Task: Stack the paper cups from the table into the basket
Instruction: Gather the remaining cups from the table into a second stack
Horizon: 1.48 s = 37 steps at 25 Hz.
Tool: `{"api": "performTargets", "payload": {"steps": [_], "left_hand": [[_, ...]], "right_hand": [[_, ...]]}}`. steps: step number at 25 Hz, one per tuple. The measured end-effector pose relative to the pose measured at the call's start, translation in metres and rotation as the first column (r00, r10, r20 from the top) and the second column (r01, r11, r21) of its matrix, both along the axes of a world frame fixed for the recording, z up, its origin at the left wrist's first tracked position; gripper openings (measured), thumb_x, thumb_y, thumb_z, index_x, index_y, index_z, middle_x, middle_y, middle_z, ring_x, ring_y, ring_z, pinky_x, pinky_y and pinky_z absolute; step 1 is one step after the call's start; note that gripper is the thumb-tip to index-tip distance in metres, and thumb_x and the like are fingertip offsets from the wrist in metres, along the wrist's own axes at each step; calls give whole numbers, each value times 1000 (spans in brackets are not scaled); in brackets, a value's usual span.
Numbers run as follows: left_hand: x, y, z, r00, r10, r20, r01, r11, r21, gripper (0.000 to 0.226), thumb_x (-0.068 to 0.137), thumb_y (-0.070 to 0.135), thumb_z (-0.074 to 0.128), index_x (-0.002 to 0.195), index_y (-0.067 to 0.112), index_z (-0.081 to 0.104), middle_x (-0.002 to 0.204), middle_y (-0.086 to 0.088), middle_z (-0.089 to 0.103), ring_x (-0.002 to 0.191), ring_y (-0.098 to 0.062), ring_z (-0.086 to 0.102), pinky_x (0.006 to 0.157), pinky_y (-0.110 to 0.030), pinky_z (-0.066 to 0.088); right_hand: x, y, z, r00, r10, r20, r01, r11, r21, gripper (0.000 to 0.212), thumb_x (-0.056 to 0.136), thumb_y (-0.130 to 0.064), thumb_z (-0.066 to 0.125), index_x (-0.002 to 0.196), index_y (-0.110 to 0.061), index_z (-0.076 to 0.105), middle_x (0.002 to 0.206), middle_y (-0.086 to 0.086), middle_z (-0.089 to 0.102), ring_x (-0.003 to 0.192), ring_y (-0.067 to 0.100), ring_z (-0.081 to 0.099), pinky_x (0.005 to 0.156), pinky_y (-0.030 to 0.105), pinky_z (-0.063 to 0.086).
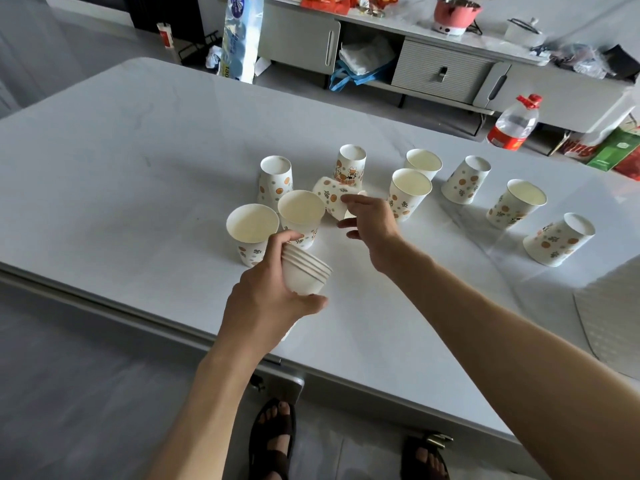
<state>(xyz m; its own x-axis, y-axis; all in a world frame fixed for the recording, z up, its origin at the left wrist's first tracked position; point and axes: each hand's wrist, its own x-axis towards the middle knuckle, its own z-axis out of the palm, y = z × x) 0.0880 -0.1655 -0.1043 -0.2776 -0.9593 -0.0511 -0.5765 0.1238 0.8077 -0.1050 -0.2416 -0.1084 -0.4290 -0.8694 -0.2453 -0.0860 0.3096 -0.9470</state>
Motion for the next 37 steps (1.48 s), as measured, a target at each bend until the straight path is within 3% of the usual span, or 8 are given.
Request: {"api": "performTargets", "payload": {"steps": [5, 9, 16, 20, 23, 27, 32, 37], "left_hand": [[-8, 2, 0, 1000, -20, -18, 20, 1000, 6, 85, 65, 34, 85, 131, 47, 34, 106, 10, 62, 95, -27, 59, 80, -39, 50], [-12, 4, 1, 998, -40, -49, 40, 999, 10, 97, 64, 34, 86, 140, 49, 27, 118, 7, 61, 105, -27, 58, 88, -43, 50], [-15, 5, 1, 999, -8, -39, 3, 993, -122, 98, 63, 29, 84, 136, 56, 24, 99, 17, 59, 85, -20, 58, 66, -31, 48], [-9, 0, -3, 995, 92, -35, -94, 994, -62, 75, 64, 29, 82, 122, 45, 37, 88, 21, 58, 83, -24, 61, 64, -32, 47], [-8, 0, -4, 995, 102, 2, -101, 995, -21, 74, 64, 33, 81, 120, 45, 34, 86, 19, 57, 85, -27, 61, 71, -39, 51], [-7, 1, -4, 995, 98, -11, -98, 995, -9, 76, 61, 37, 81, 120, 51, 34, 88, 21, 59, 84, -24, 61, 69, -37, 50], [-8, -1, -3, 991, 114, -71, -114, 993, 4, 83, 55, 52, 83, 123, 52, 35, 99, 9, 63, 88, -25, 61, 77, -42, 53], [-18, 1, -1, 992, 74, -107, -75, 997, -10, 92, 52, 56, 79, 132, 53, 32, 104, 11, 60, 92, -24, 60, 76, -39, 50]], "right_hand": [[-23, 55, 20, 907, -350, -234, 273, 911, -308, 17, 83, -14, 66, 87, -27, 77, 79, -8, 71, 71, 8, 61, 69, 28, 49], [-24, 96, 47, 933, -208, -293, 54, 887, -459, 17, 86, -16, 65, 93, -32, 67, 71, -9, 69, 68, 7, 60, 67, 24, 48], [10, 98, 43, 672, 475, -568, -623, 777, -87, 14, 98, -15, 55, 97, -11, 69, 78, -4, 66, 71, 13, 52, 70, 25, 43], [10, 73, 35, 754, 400, -521, -560, 805, -193, 22, 98, -10, 48, 98, -13, 69, 81, -16, 65, 64, 8, 49, 63, 17, 41], [9, 43, 25, 534, 239, -811, -555, 822, -124, 26, 89, -11, 63, 114, -17, 68, 113, -15, 64, 69, 12, 52, 71, 27, 46], [14, 22, 7, 344, 414, -843, -613, 779, 132, 28, 90, -18, 65, 118, -14, 67, 117, 3, 65, 84, 26, 60, 77, 37, 50], [-3, 29, 7, 606, 168, -777, -395, 912, -110, 30, 94, -20, 57, 68, -6, 54, 62, -2, 47, 55, 13, 43, 56, 30, 33], [-14, 61, 42, 927, 21, -374, -156, 930, -333, 39, 100, -31, 49, 67, -11, 51, 60, -4, 47, 56, 6, 39, 56, 22, 34]]}}
